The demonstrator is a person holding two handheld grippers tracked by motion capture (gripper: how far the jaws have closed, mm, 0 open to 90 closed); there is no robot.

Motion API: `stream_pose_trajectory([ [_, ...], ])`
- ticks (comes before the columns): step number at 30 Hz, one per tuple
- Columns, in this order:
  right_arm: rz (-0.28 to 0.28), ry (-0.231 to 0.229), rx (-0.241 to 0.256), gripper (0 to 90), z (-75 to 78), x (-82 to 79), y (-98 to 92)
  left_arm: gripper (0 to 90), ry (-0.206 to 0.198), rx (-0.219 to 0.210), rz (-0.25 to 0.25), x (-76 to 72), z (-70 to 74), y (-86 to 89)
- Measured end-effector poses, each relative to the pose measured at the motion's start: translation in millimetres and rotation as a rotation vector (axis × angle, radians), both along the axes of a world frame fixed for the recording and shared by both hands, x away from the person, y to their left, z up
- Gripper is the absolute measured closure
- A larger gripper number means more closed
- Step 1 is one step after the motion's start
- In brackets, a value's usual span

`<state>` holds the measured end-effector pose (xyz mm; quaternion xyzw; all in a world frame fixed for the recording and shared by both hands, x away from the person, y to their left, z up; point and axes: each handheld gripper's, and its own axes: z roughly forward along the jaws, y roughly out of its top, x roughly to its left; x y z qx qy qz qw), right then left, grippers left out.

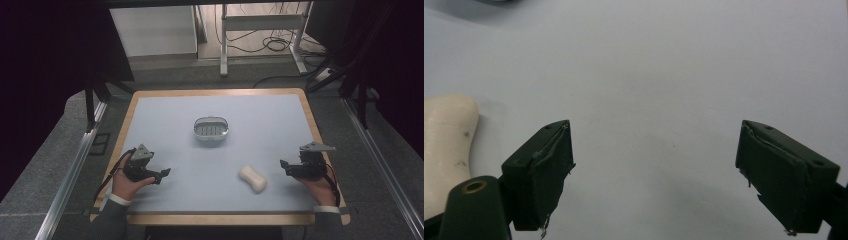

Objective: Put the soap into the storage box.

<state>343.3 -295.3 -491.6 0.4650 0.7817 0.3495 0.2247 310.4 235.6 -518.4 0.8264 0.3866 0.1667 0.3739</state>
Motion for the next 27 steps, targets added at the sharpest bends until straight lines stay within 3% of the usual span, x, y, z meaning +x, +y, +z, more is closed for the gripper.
stream_pose_trajectory([
  [12,0.036,0.015,-0.003,17.0,2.1,4.1,7.1,8.7,-0.006,0.006,0.002,-3.9,2.6,2.3],
  [23,0.091,0.048,-0.027,17.1,25.1,1.2,19.3,8.8,-0.012,-0.003,0.005,-7.3,5.2,5.0],
  [27,0.144,0.073,-0.047,18.2,36.0,-0.5,28.2,8.7,-0.007,0.002,0.006,-6.2,3.5,3.0],
])
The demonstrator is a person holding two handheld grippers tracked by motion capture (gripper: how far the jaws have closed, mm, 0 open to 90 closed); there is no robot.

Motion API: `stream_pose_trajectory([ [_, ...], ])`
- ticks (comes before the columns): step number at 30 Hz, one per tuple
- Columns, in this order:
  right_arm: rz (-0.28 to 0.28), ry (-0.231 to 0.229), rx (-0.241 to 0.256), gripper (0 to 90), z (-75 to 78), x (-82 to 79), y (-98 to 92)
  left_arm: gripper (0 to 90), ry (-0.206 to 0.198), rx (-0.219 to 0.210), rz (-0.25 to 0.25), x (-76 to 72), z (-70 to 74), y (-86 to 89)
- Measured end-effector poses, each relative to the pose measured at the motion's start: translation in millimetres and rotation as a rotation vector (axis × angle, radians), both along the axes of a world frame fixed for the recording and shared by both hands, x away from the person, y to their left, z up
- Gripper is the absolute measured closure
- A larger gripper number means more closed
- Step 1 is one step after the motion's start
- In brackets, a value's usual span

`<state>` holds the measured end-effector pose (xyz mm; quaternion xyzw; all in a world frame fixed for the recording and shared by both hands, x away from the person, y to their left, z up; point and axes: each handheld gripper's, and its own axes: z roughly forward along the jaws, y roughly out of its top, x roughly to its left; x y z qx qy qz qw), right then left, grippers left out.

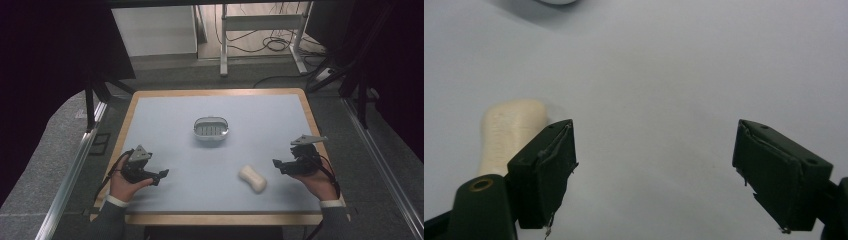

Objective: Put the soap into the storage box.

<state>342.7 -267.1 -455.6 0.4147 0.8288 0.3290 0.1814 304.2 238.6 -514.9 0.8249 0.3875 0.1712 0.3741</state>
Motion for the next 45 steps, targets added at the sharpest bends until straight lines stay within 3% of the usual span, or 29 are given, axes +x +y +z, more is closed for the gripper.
stream_pose_trajectory([
  [1,0.0,0.0,0.0,18.2,0.0,0.0,0.0,8.7,0.001,0.004,-0.002,0.4,-0.3,-0.3],
  [3,0.03,0.012,-0.046,18.6,4.3,0.0,8.1,8.6,0.001,-0.001,0.0,0.6,-1.1,-1.4],
  [8,0.062,0.035,-0.08,18.8,7.9,2.4,18.3,8.2,0.005,-0.005,0.0,0.4,-1.5,-2.0],
  [17,0.099,0.065,-0.093,19.1,11.7,4.8,33.7,8.2,0.004,0.004,-0.002,0.7,-2.2,-2.0],
  [27,0.179,0.145,-0.162,21.0,7.3,2.3,62.1,8.1,0.006,0.005,-0.003,0.4,-1.6,-1.4],
  [32,0.183,0.181,-0.201,21.1,1.5,0.7,73.8,8.1,0.006,0.006,-0.007,0.5,-2.1,-2.1],
  [45,0.2,0.248,-0.247,24.8,-9.1,-0.3,87.4,8.1,0.008,0.011,-0.015,0.4,-2.5,-2.5],
])
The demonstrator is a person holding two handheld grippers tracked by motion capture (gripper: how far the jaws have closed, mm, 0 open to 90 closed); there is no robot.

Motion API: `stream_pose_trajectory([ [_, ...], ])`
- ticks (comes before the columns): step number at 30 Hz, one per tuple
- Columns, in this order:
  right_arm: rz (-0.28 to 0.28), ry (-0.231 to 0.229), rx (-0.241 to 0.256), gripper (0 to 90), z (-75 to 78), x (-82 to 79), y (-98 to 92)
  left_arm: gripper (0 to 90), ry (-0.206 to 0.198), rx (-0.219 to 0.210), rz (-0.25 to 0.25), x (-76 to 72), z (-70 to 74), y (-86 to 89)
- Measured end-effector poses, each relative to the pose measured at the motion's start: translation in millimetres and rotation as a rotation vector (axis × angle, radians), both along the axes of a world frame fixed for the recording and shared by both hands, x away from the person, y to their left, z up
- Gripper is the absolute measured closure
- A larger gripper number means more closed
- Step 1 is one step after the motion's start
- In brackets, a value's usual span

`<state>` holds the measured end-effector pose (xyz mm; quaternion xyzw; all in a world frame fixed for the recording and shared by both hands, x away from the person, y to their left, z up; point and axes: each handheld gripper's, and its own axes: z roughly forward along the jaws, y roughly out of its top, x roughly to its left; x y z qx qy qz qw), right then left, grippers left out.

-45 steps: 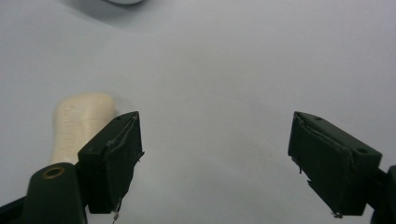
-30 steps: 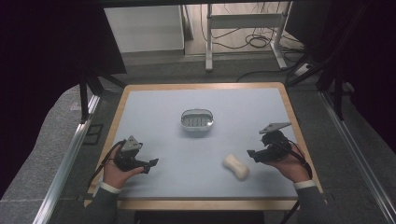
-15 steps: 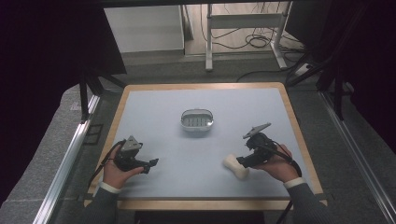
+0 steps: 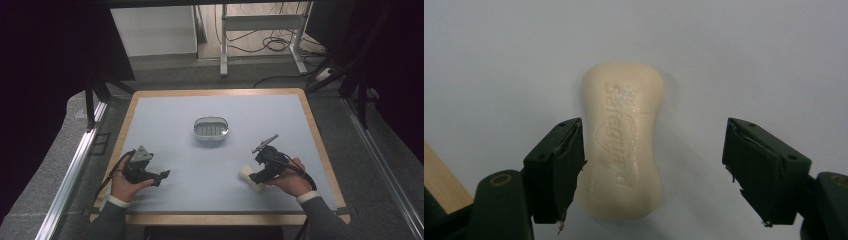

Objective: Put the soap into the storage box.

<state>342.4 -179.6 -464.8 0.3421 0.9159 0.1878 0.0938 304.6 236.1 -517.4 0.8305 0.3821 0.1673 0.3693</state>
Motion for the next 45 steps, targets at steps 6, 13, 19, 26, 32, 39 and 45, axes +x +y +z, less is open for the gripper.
stream_pose_trajectory([
  [6,0.013,0.016,-0.01,25.2,-3.0,-1.2,7.3,8.1,0.001,0.003,-0.001,0.1,-0.4,-0.4],
  [13,0.003,0.036,-0.024,25.7,-7.2,-0.2,12.6,8.1,0.005,0.004,-0.004,0.2,-1.1,-1.3],
  [19,0.003,0.066,-0.046,26.8,-14.6,1.9,16.7,8.1,0.003,0.004,-0.003,0.1,-0.7,-0.8],
  [26,0.0,0.088,-0.066,31.1,-18.7,3.9,22.7,8.1,0.005,0.005,-0.004,0.2,-1.0,-1.1],
  [32,-0.01,0.11,-0.094,33.8,-24.9,8.1,27.1,8.1,-0.001,0.003,-0.003,-0.3,0.1,0.3],
  [39,-0.022,0.125,-0.105,41.8,-28.6,9.6,25.8,8.1,-0.001,0.004,-0.004,-0.2,0.1,0.4],
  [45,-0.016,0.136,-0.112,48.8,-27.7,8.2,28.0,8.1,-0.001,0.005,-0.003,-0.2,0.1,0.4],
])
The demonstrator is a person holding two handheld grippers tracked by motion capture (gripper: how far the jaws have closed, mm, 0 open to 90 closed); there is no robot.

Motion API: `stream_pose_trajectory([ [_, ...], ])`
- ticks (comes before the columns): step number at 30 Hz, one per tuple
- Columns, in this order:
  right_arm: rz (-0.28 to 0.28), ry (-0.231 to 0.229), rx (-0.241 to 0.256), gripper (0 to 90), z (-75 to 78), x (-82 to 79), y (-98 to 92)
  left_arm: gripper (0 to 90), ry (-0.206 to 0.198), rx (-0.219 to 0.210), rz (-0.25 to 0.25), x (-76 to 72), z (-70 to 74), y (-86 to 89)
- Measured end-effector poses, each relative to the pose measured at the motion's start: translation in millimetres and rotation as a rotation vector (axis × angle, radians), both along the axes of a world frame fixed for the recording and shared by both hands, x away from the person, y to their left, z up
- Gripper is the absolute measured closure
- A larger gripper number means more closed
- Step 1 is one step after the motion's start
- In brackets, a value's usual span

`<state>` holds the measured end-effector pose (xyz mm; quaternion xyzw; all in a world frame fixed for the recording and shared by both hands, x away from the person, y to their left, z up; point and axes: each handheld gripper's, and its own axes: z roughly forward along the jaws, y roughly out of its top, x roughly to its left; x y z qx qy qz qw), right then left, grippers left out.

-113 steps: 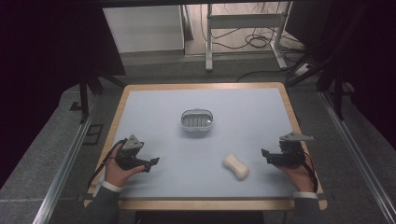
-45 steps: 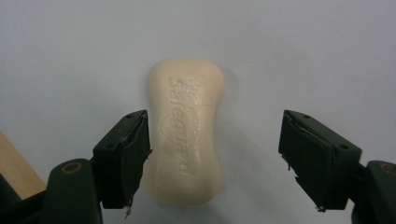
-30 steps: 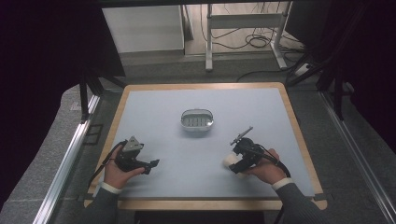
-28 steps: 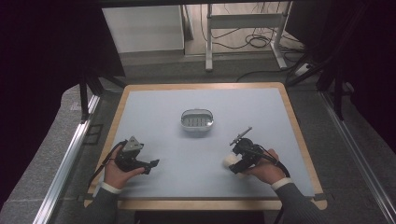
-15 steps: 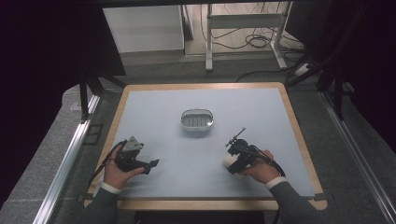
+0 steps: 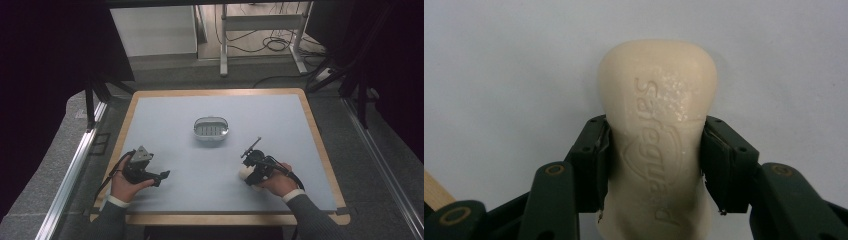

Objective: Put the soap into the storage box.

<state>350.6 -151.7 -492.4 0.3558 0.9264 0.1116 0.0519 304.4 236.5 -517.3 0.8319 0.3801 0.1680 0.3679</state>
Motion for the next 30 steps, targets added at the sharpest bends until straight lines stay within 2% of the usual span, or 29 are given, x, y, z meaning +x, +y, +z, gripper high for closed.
stream_pose_trajectory([
  [17,0.003,0.012,-0.024,49.8,0.3,-0.1,1.4,8.1,0.0,0.001,-0.001,0.1,0.0,0.2],
  [27,0.011,0.002,-0.021,50.0,11.0,0.2,-2.5,8.1,0.001,0.004,0.0,0.5,-0.6,-0.1],
  [30,0.013,-0.004,-0.008,50.0,16.5,2.3,-4.4,8.1,0.001,0.004,0.0,0.6,-0.6,0.1],
])
